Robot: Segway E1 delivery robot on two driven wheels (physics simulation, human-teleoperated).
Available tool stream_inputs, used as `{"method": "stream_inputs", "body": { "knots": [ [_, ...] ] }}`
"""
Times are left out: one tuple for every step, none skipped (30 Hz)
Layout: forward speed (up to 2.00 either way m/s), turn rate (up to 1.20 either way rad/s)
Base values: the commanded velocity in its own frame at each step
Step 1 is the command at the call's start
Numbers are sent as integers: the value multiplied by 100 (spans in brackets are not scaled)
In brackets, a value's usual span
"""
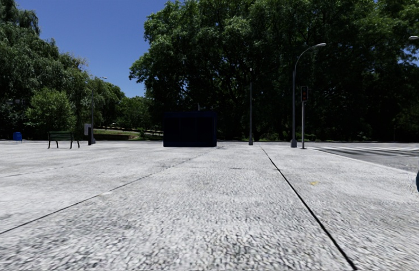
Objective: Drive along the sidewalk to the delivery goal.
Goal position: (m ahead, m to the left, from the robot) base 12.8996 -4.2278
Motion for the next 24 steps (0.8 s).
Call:
{"method": "stream_inputs", "body": {
  "knots": [
    [200,0],
    [200,0],
    [200,0],
    [200,0],
    [200,0],
    [200,0],
    [200,0],
    [200,0],
    [200,-7],
    [200,-17],
    [200,-24],
    [200,-28],
    [200,-28],
    [200,-34],
    [200,-38],
    [200,-38],
    [200,-38],
    [200,-38],
    [200,-39],
    [200,-42],
    [200,-42],
    [200,-44],
    [200,-45],
    [200,-45]
  ]
}}
